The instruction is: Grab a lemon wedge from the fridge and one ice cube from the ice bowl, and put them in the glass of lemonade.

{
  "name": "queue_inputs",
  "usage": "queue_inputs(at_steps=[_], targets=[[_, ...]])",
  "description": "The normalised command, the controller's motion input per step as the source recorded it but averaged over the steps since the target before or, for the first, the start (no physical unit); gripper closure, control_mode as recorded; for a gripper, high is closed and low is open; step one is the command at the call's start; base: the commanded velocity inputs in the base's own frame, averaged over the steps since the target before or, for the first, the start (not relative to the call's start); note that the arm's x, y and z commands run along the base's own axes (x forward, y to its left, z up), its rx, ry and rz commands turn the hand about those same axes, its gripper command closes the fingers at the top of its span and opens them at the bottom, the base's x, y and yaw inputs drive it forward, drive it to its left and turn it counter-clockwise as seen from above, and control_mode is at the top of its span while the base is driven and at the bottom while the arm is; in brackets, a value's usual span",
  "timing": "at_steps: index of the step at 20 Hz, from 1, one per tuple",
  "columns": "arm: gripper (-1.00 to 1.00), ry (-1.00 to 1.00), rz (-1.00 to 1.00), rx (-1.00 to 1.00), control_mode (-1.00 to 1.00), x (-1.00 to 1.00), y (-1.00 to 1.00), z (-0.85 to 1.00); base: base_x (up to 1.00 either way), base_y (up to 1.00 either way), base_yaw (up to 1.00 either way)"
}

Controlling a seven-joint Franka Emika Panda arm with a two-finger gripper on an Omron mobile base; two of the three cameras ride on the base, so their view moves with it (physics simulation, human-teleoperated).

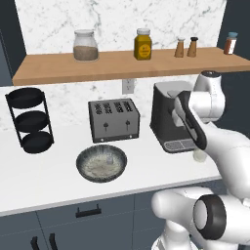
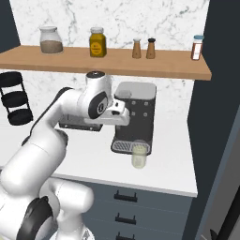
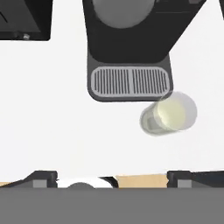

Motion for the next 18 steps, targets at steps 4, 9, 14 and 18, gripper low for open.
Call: queue_inputs(at_steps=[4,9,14,18], targets=[[-1.0,0.22,-0.14,0.0,-1.0,-0.56,0.31,-0.02,0.0,0.0,0.0],[-1.0,-0.05,-0.01,0.0,-1.0,-0.83,0.39,0.0,0.0,0.0,0.0],[-1.0,-0.12,0.05,0.0,-1.0,-0.8,0.24,0.0,0.0,0.0,0.0],[-1.0,-0.11,0.08,0.0,-1.0,-0.34,0.06,0.01,0.0,0.0,0.0]])
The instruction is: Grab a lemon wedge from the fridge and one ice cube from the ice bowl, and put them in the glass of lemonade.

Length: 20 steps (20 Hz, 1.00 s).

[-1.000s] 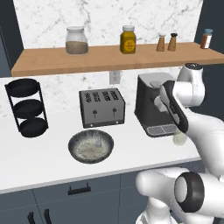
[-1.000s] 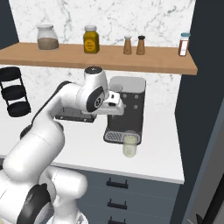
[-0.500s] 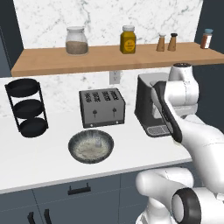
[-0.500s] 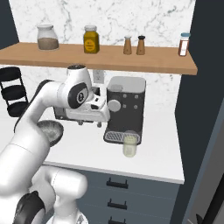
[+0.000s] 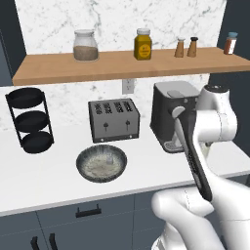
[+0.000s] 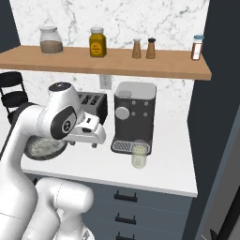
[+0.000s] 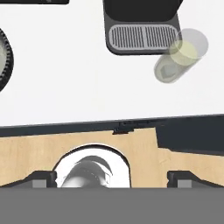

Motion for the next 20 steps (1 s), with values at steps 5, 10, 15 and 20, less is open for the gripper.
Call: queue_inputs(at_steps=[5,10,15,20], targets=[[-1.0,0.0,0.0,0.0,-1.0,-0.03,0.0,0.0,0.0,0.0,0.0],[-1.0,0.0,0.0,0.0,1.0,0.0,0.0,0.0,-0.24,0.0,-0.02],[-1.0,0.0,0.0,0.0,1.0,0.0,0.0,0.0,-0.75,0.03,-0.37],[-1.0,0.0,0.0,0.0,1.0,0.0,0.0,0.0,-0.63,-0.05,-0.55]])
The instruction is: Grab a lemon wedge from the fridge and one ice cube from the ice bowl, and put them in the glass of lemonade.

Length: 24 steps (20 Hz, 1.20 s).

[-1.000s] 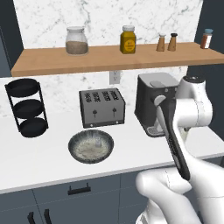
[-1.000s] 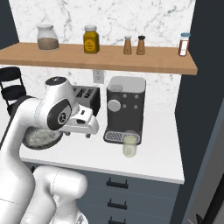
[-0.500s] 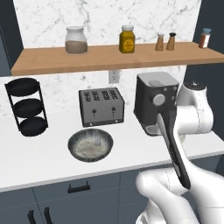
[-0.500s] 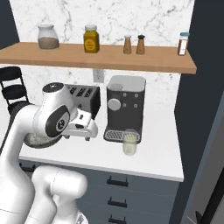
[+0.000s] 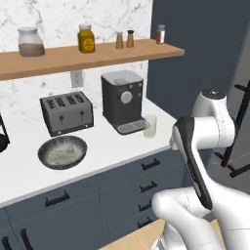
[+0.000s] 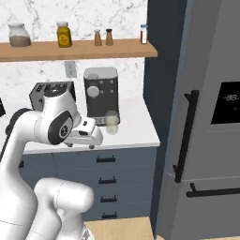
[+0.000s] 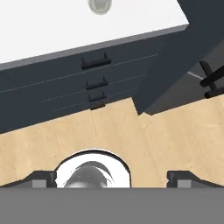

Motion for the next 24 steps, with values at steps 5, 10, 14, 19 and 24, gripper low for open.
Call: queue_inputs(at_steps=[5,10,14,19,24], targets=[[-1.0,0.0,0.0,0.0,1.0,0.0,0.0,0.0,-0.28,-0.42,-0.64],[-1.0,0.0,0.0,0.0,1.0,0.0,0.0,0.0,0.16,-0.37,-0.23],[-1.0,0.0,0.0,0.0,1.0,0.0,0.0,0.0,0.7,-0.39,0.01],[-1.0,0.0,0.0,0.0,1.0,0.0,0.0,0.0,0.38,-0.03,-0.13],[-1.0,0.0,0.0,0.0,1.0,0.0,0.0,0.0,0.3,0.01,-0.23]])
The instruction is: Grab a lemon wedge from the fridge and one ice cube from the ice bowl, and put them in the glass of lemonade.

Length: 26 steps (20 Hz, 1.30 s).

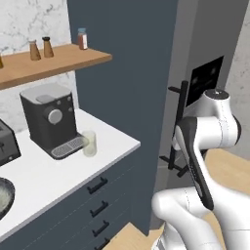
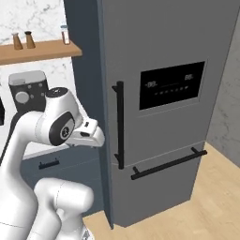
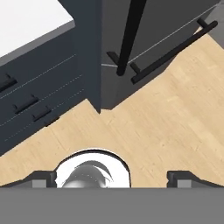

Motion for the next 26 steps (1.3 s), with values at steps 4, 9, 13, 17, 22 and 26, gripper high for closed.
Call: queue_inputs(at_steps=[4,9,13,17,22,26], targets=[[-1.0,0.0,0.0,0.0,1.0,0.0,0.0,0.0,0.3,-0.02,-0.15],[-1.0,0.0,0.0,0.0,1.0,0.0,0.0,0.0,0.4,-0.17,0.0],[-1.0,0.0,0.0,0.0,1.0,0.0,0.0,0.0,0.6,-0.21,0.0],[-1.0,0.0,0.0,0.0,1.0,0.0,0.0,0.0,0.35,-0.18,0.0],[-1.0,0.0,0.0,0.0,1.0,0.0,0.0,0.0,0.0,-0.15,0.01],[-1.0,0.0,0.0,0.0,1.0,0.0,0.0,0.0,0.0,-0.01,0.0]])
